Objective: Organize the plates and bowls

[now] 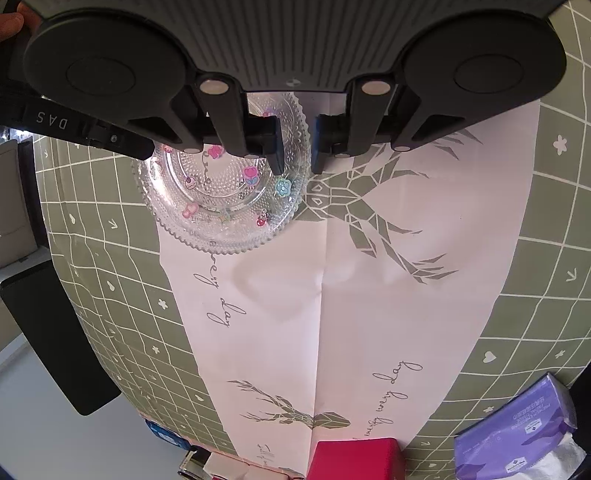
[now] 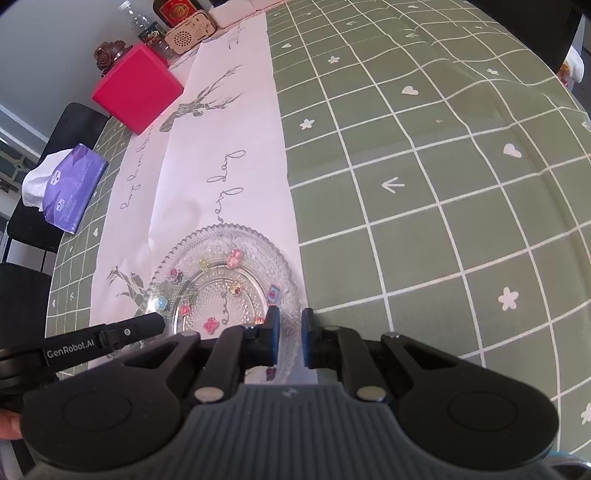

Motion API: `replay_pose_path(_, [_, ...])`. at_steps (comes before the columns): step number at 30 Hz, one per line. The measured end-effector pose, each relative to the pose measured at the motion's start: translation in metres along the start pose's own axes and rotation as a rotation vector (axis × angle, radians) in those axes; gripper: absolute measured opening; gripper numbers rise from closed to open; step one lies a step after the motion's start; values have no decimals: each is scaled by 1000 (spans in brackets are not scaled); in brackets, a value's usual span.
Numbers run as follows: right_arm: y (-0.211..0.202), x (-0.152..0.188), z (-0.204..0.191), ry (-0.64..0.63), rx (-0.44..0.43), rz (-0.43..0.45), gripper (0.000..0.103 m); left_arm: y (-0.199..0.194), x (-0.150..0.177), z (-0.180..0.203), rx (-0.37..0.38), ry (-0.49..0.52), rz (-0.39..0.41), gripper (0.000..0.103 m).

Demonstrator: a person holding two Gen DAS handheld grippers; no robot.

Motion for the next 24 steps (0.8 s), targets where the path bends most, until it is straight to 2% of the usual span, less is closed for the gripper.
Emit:
replay_pose_path(13, [-24,10,-3,-16,12,29,8,-27,18,8,-11,18,11,15])
replay_pose_path(24, [-59,32,-21,-38,-20,55,8,-74,37,8,-18,12,48,15])
Point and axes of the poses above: each gripper's, at about its wrist camera, not at the fingertips, and y roughly the way its jaws point, z to its right, x to its underside, the point moved 7 cm from there along y, roughly the way its jaws point, and after that the axes turned 6 degrees about -x, right-handed, at the moved point
